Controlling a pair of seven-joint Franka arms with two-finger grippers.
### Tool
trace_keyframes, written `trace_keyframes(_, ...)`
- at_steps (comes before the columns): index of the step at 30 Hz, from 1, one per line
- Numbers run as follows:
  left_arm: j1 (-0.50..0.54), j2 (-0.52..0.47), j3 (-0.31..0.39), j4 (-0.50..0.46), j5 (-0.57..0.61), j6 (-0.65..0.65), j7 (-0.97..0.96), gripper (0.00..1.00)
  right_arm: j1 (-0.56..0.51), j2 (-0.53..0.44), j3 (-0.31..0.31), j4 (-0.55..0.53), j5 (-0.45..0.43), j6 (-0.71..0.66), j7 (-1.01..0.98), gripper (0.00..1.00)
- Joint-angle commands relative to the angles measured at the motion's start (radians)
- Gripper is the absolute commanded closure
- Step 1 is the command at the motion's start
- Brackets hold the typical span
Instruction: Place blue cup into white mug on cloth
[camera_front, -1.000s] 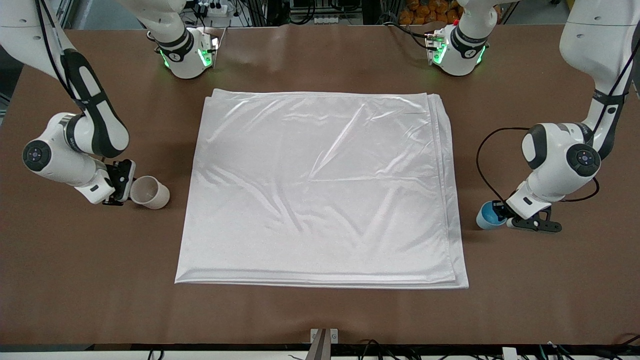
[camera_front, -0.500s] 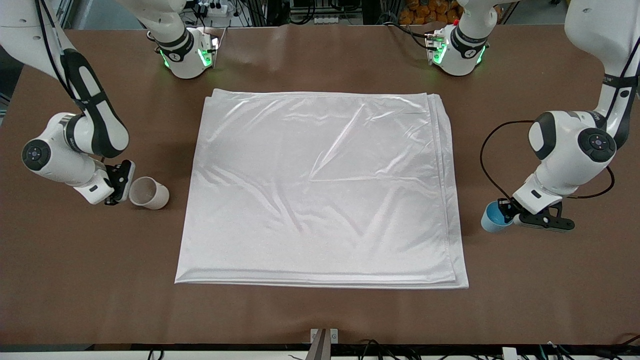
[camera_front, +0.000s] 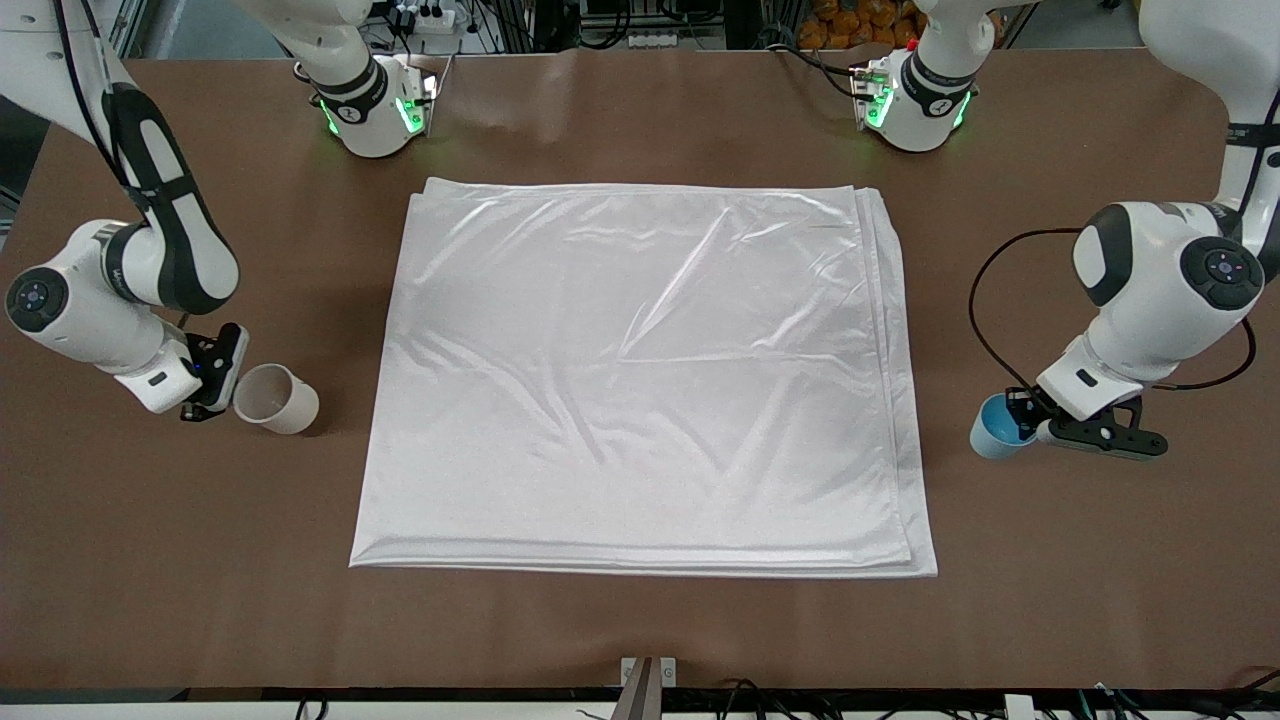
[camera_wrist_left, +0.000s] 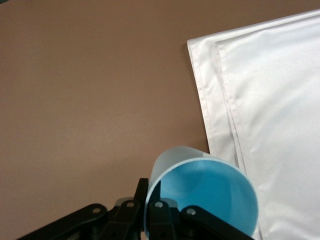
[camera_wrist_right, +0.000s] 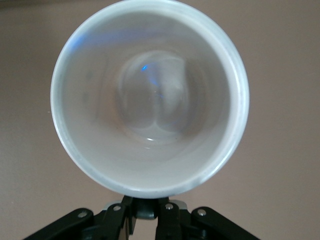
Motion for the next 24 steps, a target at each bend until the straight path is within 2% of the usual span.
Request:
trace_keyframes(1, 0.008, -0.018, -0.024, 0.087, 0.012, -0.145, 0.016, 1.0, -0.016, -0.073, 0.038, 0.008, -0.003, -0.035, -0.019, 1.0)
trace_keyframes(6, 0.008, -0.018, -0.041, 0.144, -0.001, -0.226, 0.014, 1.0, -0.011, -0.073, 0.061, 0.056, -0.003, -0.104, -0.024, 1.0)
trace_keyframes(14, 0.006, -0.032, -0.058, 0.158, -0.003, -0.26, 0.013, 1.0, 0.027, -0.07, 0.189, 0.103, -0.003, -0.135, 0.017, 1.0)
trace_keyframes(18, 0.009, -0.043, -0.073, 0.158, -0.003, -0.279, 0.013, 1.0, 0.119, -0.066, 0.193, 0.116, -0.01, -0.135, 0.112, 1.0)
trace_keyframes(24, 0.009, -0.052, -0.095, 0.16, -0.003, -0.294, 0.005, 1.0, 0.231, -0.042, 0.193, 0.162, -0.012, -0.136, 0.137, 1.0)
